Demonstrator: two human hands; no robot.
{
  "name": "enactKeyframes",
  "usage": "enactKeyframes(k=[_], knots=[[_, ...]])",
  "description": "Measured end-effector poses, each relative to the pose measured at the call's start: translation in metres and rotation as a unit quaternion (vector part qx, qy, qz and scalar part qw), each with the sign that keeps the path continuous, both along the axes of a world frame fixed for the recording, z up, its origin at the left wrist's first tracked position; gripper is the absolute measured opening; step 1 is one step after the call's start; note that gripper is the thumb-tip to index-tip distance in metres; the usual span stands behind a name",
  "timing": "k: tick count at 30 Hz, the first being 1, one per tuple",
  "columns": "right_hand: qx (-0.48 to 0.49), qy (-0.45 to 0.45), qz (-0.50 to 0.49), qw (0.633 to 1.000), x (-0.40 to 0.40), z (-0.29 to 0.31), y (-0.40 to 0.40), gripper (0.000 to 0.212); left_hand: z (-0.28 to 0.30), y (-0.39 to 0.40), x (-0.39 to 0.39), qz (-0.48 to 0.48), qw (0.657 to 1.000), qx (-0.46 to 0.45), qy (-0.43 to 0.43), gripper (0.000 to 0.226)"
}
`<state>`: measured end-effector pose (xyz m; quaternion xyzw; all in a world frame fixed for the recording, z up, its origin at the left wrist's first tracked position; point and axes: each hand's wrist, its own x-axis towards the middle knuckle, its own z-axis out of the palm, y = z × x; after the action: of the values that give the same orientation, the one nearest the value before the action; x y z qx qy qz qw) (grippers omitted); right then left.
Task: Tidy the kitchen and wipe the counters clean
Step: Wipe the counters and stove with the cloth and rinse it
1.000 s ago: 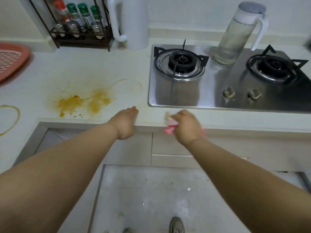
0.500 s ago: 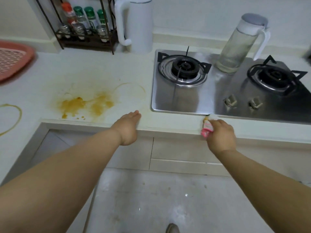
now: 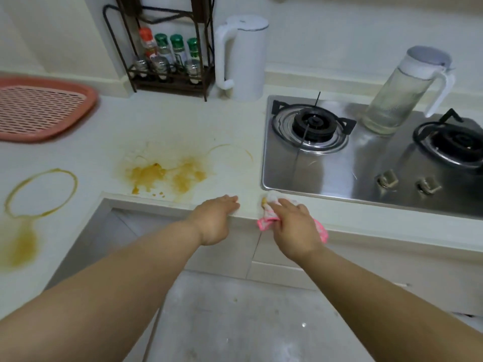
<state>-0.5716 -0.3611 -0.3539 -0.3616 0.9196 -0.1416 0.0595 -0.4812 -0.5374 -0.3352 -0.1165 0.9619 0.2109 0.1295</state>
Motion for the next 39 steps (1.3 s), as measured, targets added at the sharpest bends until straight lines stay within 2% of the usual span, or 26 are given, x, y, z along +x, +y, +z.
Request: enactKeyframes(k=[3,4,7,10,12,14,17,18,20,22,24,26,28,30,32,36,38,39], knots=[[0.021,-0.009,-0.012,1.000,0.007,0.004,-0.021,0.078,0.000,-0.009,0.013,-0.003,1.000,0.001,0.007,0.062],[0.023,-0.018,-0.009,1.000,0.005,0.003,-0.041,0.077,0.000,-0.015,0.019,0.008,1.000,-0.003,0.015,0.060],[0.030,-0.045,-0.028,0.998,-0.001,-0.009,-0.109,0.058,0.004,-0.040,0.041,0.069,0.997,-0.016,0.041,0.054],[0.042,-0.038,0.011,0.998,0.031,-0.016,-0.140,0.066,0.008,-0.072,0.066,0.127,0.991,-0.031,0.044,0.045],[0.025,-0.015,0.063,0.998,0.057,-0.013,-0.130,0.071,0.011,-0.094,0.078,0.192,0.978,-0.053,0.057,0.041],[0.010,-0.005,0.074,0.997,0.060,0.000,-0.122,0.069,0.015,-0.116,0.087,0.273,0.957,-0.085,0.051,0.042],[0.088,0.018,-0.007,0.996,0.024,0.003,-0.133,0.053,0.018,-0.146,0.093,0.346,0.932,-0.111,0.009,0.045],[0.106,0.009,-0.057,0.993,0.009,0.000,-0.141,0.052,0.016,-0.154,0.093,0.353,0.929,-0.111,0.001,0.043],[0.077,-0.024,-0.143,0.987,-0.013,-0.005,-0.154,0.057,0.009,-0.165,0.092,0.337,0.935,-0.106,-0.017,0.037],[0.038,-0.021,-0.177,0.983,-0.030,-0.011,-0.175,0.059,0.000,-0.172,0.089,0.315,0.942,-0.107,-0.039,0.034],[0.027,0.002,-0.134,0.991,-0.033,-0.009,-0.198,0.057,-0.003,-0.176,0.084,0.309,0.942,-0.124,-0.042,0.034],[0.004,-0.012,-0.032,0.999,-0.017,-0.008,-0.215,0.055,-0.003,-0.175,0.079,0.314,0.938,-0.136,-0.057,0.035],[-0.010,-0.024,0.059,0.998,0.008,-0.012,-0.212,0.054,0.002,-0.178,0.074,0.309,0.936,-0.153,-0.073,0.033],[-0.022,-0.043,0.094,0.994,0.018,-0.017,-0.192,0.056,0.006,-0.181,0.068,0.306,0.934,-0.161,-0.090,0.033],[-0.031,-0.036,0.057,0.997,-0.004,-0.017,-0.173,0.057,0.009,-0.185,0.064,0.317,0.931,-0.156,-0.088,0.033],[0.019,-0.005,-0.114,0.993,-0.077,-0.014,-0.181,0.051,0.000,-0.186,0.071,0.314,0.936,-0.150,-0.048,0.033],[0.034,-0.023,-0.126,0.991,-0.090,-0.014,-0.213,0.053,-0.005,-0.188,0.076,0.311,0.938,-0.151,-0.031,0.037],[0.033,-0.028,-0.099,0.994,-0.085,-0.015,-0.230,0.055,-0.006,-0.189,0.077,0.310,0.938,-0.153,-0.028,0.038]])
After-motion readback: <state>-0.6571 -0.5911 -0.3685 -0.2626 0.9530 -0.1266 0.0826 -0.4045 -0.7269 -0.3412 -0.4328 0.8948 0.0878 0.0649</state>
